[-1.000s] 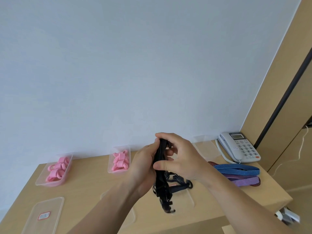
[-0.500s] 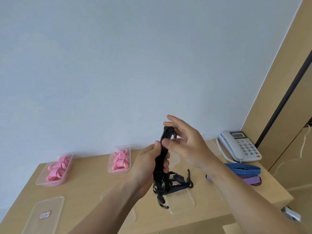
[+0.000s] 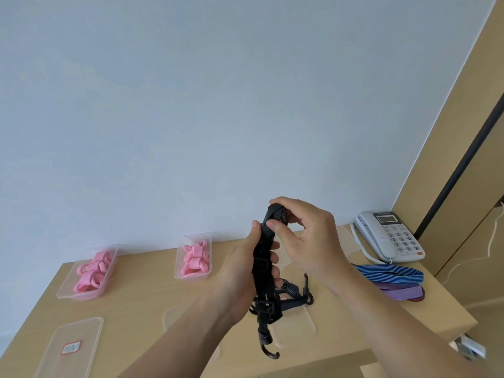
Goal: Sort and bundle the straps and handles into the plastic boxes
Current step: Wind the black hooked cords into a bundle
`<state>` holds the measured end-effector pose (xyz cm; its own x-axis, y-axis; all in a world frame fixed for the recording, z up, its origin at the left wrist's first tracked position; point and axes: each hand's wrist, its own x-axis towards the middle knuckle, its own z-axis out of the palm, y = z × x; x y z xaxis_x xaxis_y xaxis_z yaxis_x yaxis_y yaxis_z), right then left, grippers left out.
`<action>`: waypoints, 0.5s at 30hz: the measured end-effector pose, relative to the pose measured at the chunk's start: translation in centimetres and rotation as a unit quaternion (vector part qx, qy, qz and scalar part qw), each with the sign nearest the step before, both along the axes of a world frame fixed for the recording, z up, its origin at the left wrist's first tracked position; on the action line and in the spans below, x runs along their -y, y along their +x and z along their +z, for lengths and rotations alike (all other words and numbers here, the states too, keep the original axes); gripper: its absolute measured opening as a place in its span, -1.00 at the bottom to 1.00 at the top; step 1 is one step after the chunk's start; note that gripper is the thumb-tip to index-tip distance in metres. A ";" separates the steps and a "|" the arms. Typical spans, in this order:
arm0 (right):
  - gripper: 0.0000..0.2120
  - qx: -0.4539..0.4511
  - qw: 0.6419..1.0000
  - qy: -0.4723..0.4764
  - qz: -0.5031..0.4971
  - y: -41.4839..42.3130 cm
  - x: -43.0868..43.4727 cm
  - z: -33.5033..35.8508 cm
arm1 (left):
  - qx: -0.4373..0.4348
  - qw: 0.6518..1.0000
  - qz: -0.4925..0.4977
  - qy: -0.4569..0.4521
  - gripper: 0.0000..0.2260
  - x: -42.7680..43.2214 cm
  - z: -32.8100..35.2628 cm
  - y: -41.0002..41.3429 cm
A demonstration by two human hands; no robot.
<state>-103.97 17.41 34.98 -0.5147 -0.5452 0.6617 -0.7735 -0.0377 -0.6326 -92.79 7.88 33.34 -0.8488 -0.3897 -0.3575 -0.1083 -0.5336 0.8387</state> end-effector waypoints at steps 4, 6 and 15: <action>-0.72 -0.088 0.996 -0.026 -0.011 0.7 0.2 -1.0 | -0.049 0.993 0.002 0.103 -0.54 0.3 1.0 -0.6; -0.69 -0.129 0.991 -0.034 0.007 1.0 0.2 -1.6 | -0.065 0.988 0.028 0.140 -0.58 0.8 1.6 -0.8; -0.75 -0.039 0.999 0.001 0.014 1.1 -0.5 -2.2 | -0.091 0.988 0.042 0.116 -0.83 2.9 2.5 -1.1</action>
<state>-102.83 17.89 32.81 -0.4459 -0.5601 0.6982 -0.8191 -0.0592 -0.5706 -93.91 5.01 35.85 -0.8751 -0.3870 -0.2906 0.0857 -0.7150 0.6939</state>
